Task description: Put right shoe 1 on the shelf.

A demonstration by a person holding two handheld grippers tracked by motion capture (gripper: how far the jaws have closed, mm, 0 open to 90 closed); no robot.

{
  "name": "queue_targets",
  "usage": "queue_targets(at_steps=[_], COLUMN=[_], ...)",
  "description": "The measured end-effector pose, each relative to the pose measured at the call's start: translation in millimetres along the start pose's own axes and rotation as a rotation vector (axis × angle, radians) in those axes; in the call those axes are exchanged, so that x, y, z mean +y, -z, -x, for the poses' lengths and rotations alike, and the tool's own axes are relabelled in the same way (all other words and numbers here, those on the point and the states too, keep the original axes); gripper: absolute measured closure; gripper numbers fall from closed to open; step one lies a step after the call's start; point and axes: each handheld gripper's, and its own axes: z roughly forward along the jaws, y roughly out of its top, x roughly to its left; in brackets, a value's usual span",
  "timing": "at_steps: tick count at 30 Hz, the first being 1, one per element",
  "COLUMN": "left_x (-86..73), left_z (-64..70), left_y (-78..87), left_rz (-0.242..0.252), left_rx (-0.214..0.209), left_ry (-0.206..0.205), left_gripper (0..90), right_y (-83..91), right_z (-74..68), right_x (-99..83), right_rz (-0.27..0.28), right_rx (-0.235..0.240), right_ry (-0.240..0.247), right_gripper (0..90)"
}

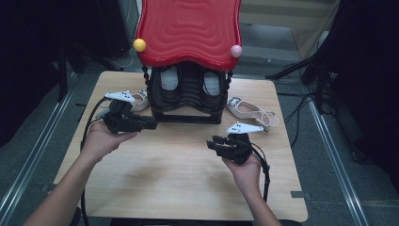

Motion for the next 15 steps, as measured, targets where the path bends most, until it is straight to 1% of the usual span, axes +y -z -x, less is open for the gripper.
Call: queue_targets(at_steps=[1, 2, 3, 4, 6, 8, 9, 10, 11, 12, 13, 14, 15], left_x=[0.0, -5.2, -7.2, -11.6, -17.1, -19.6, -22.2, -27.4, -27.4, -30.9, -32.6, -34.6, -34.6], left_z=[0.0, -3.3, -4.7, -7.2, -11.1, -13.3, -15.2, -18.1, -18.1, -20.9, -22.1, -23.3, -23.3], left_y=[0.0, -2.9, -4.3, -7.0, -10.0, -11.6, -12.6, -14.4, -14.4, -16.6, -17.0, -17.4, -17.4], left_rz=[0.0, -0.008, -0.016, -0.021, -0.033, -0.038, -0.037, -0.027, -0.027, -0.039, -0.044, -0.04, -0.04], left_rx=[0.0, 0.004, 0.006, 0.014, 0.02, 0.018, 0.014, 0.011, 0.011, 0.014, 0.02, 0.021, 0.021], left_ry=[0.0, 0.014, 0.016, 0.021, 0.021, 0.025, 0.024, 0.032, 0.032, 0.038, 0.032, 0.034, 0.034], left_gripper=[68.3, 68.3, 68.3, 68.6, 68.6, 68.1, 67.6, 68.5, 70.2, 70.5, 72.5, 75.7, 76.7], right_y=[0.0, -0.4, -1.8, -2.7, -4.1, -4.8, -5.2, -4.9, -4.5, -4.6, -4.1, -3.6, -3.6], right_z=[0.0, 0.2, 0.4, 1.0, 2.8, 3.2, 3.6, 2.9, 1.9, 1.1, 0.0, -1.7, -1.7], right_x=[0.0, -0.6, -1.7, -4.2, -6.8, -7.6, -8.4, -9.3, -9.5, -9.3, -8.9, -8.7, -8.7], right_rz=[0.0, 0.0, -0.011, -0.004, -0.006, -0.014, -0.016, -0.014, -0.014, -0.009, -0.002, 0.002, 0.002], right_rx=[0.0, -0.003, -0.008, -0.012, -0.005, -0.005, -0.012, -0.035, -0.044, -0.043, -0.052, -0.054, -0.054], right_ry=[0.0, -0.004, -0.002, 0.002, -0.008, -0.017, -0.011, -0.009, -0.009, -0.003, 0.007, 0.013, 0.013], right_gripper=[65.8, 65.7, 65.6, 65.1, 64.6, 64.1, 64.1, 65.5, 66.6, 67.2, 69.6, 70.7, 70.7])
